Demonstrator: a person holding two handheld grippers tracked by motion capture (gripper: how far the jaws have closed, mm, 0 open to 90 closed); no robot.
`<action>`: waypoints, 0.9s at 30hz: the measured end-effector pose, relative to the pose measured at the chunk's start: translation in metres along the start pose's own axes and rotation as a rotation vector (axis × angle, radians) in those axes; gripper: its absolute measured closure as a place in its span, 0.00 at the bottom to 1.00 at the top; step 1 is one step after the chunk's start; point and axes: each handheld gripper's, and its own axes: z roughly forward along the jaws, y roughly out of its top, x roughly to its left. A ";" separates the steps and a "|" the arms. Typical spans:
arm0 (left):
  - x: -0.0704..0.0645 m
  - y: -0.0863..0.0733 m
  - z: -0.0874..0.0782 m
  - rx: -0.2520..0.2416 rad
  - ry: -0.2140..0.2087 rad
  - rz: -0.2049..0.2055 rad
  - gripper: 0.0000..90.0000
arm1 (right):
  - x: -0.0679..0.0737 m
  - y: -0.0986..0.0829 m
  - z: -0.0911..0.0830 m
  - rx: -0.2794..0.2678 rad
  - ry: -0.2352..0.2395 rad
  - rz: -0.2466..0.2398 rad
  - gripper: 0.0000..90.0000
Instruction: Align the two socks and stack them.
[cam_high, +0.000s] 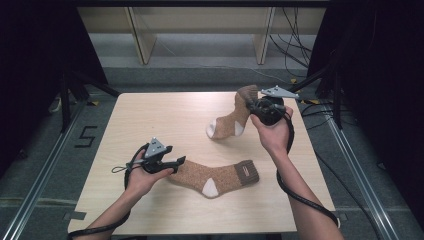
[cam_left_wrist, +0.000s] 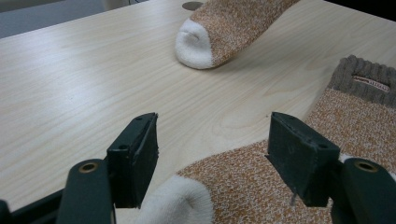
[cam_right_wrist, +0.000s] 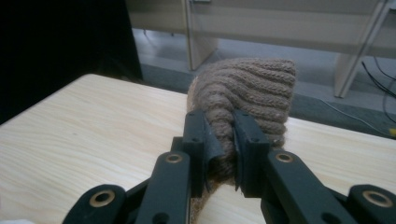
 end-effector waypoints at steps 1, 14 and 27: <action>0.000 0.001 0.001 0.002 -0.005 0.010 0.36 | 0.004 0.001 -0.002 -0.007 0.006 0.018 0.86; 0.004 0.021 0.012 -0.011 -0.003 0.001 0.38 | 0.038 0.018 -0.022 -0.083 0.127 -0.023 0.86; -0.006 0.019 -0.006 -0.018 -0.041 0.085 0.36 | 0.069 0.021 -0.044 -0.134 0.244 -0.006 0.86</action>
